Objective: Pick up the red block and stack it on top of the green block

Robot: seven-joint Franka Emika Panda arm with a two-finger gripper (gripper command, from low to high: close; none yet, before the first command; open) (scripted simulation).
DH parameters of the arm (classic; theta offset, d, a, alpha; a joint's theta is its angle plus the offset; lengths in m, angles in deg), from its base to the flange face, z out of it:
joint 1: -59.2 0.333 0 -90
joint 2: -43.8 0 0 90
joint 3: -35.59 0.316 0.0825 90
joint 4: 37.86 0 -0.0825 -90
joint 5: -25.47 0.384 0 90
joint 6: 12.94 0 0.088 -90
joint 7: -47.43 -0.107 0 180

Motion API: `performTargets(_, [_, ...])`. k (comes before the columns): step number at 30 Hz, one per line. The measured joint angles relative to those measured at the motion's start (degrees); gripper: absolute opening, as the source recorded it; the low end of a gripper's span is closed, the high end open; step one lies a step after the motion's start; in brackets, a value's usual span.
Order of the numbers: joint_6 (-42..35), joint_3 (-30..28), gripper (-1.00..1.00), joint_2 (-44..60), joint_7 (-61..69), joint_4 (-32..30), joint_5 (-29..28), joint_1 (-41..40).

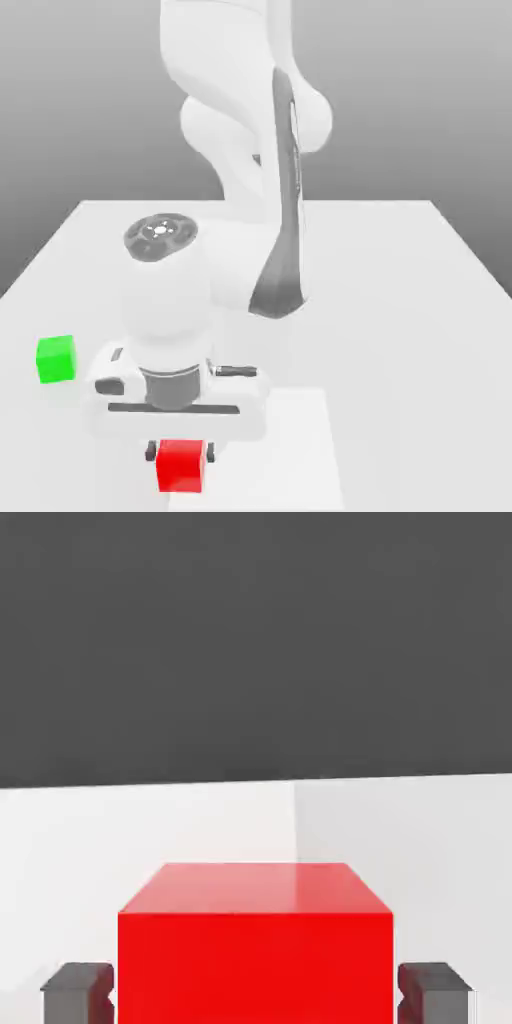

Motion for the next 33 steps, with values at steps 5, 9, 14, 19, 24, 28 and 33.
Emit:
performTargets(5, [-2.1, -0.5, -1.00, -2.5, -0.7, -0.4, -1.0, 0.3])
performTargets(9, [-7.5, -2.5, -1.00, -9.5, -2.3, -1.9, -3.2, 0.0])
performTargets(14, [-9.0, -8.2, -1.00, -14.2, -2.7, -5.2, -4.1, -5.5])
performTargets(19, [-9.8, -12.8, -1.00, -18.6, -4.1, -8.6, -6.3, -14.4])
performTargets(24, [-10.6, -16.4, -1.00, -23.0, -6.0, -12.0, -9.4, -22.8])
performTargets(28, [-7.1, -17.5, -1.00, -20.5, -3.7, -13.2, -6.3, -24.2])
performTargets(33, [-0.2, -14.0, 1.00, -12.6, 2.6, -12.8, 2.4, -25.9])
